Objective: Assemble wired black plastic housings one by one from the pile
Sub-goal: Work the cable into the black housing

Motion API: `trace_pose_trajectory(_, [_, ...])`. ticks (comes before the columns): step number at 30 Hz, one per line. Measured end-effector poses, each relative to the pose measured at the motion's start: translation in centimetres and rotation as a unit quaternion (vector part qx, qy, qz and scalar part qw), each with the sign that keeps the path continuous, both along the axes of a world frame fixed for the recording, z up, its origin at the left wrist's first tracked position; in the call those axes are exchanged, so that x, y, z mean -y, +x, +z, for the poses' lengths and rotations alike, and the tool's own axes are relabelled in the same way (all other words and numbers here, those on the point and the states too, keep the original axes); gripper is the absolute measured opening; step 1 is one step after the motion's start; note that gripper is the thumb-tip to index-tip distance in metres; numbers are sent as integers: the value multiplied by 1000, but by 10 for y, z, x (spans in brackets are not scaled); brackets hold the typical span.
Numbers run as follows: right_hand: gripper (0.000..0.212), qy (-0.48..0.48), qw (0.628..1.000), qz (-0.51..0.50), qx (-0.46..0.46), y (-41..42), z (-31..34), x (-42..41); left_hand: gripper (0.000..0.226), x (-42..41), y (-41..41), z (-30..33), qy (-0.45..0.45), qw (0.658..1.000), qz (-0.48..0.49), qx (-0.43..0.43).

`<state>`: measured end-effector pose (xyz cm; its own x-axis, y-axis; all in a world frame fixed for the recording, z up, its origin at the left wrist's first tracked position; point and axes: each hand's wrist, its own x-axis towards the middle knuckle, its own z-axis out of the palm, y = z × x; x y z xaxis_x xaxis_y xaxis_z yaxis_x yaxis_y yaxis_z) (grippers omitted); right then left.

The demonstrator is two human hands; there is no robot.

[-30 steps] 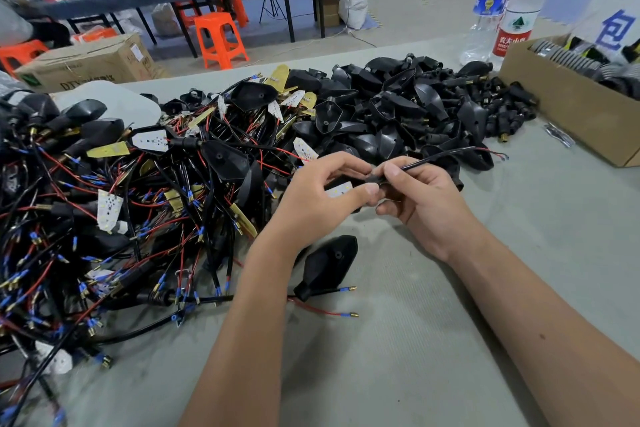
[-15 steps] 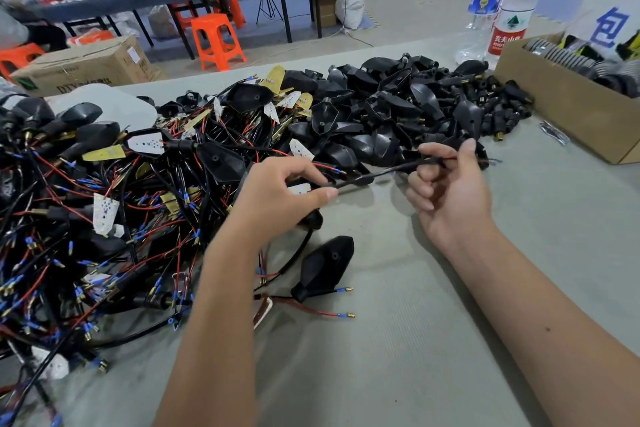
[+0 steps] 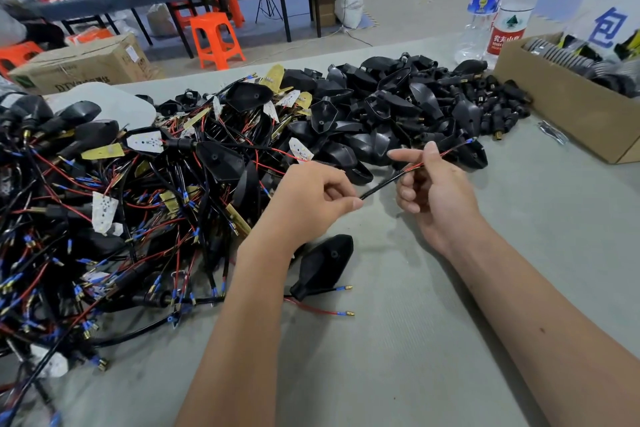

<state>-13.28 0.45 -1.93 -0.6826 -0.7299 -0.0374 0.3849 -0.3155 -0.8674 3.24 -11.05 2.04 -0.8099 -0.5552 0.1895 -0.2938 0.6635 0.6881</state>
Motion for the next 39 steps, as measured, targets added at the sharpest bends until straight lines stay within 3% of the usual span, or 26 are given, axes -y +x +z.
trace_pose_trajectory(5, [52, 4, 1000, -4, 9, -2, -3, 1, 11, 11, 6, 1, 38, 999, -15, -2])
trace_pose_trajectory(9, [43, 4, 1000, 7, -7, -5, -6, 0, 11, 10, 3, 0, 2, 999, -10, 48])
trace_pose_trajectory(14, [28, 4, 1000, -8, -25, 1, -3, 2, 19, -27, -56, 8, -70, 991, 59, -99])
trace_pose_trajectory(16, [18, 51, 994, -6, -100, 2, -2, -3, 30, -44, -89, 14, -22, 996, 48, -70])
trace_pose_trajectory(18, [20, 133, 967, -3, -219, -5, 0, -14, 32, -53, -114, 14, -44, 998, 45, 26])
trace_pose_trajectory(20, [19, 175, 946, 66, -264, -23, 4, -31, 26, -52, -125, 10, -50, 995, 68, 55])
trace_pose_trajectory(23, [8, 208, 916, 213, -267, -63, 15, -62, 21, -49, -129, -3, 32, 997, 57, 35])
trace_pose_trajectory(25, [8, 237, 928, 130, -256, -90, 18, -69, 21, -51, -129, -12, 53, 997, 49, 18])
trace_pose_trajectory(27, [16, 263, 929, -79, -248, -116, 16, -64, 19, -56, -130, -18, 26, 998, 52, -2])
trace_pose_trajectory(28, [16, 295, 894, -180, -286, -127, 13, -59, 18, -58, -130, -20, 4, 998, 57, -8])
trace_pose_trajectory(29, [14, 346, 833, -245, -356, -137, 11, -54, 17, -60, -130, -21, -11, 998, 62, -16])
trace_pose_trajectory(31, [23, 440, 708, -244, -495, -153, 4, -46, 15, -63, -127, -23, -18, 997, 68, -34])
trace_pose_trajectory(32, [31, 473, 671, -208, -532, -160, 2, -41, 14, -64, -125, -24, -16, 997, 69, -41])
trace_pose_trajectory(35, [37, 524, 601, -127, -590, -171, -2, -31, 23, -64, -118, -27, -21, 995, 75, -58])
trace_pose_trajectory(37, [30, 513, 591, -138, -606, -171, -3, -30, 26, -63, -113, -27, -22, 995, 74, -61])
trace_pose_trajectory(39, [19, 482, 607, -186, -604, -165, 0, -34, 22, -62, -107, -28, -24, 995, 73, -63])
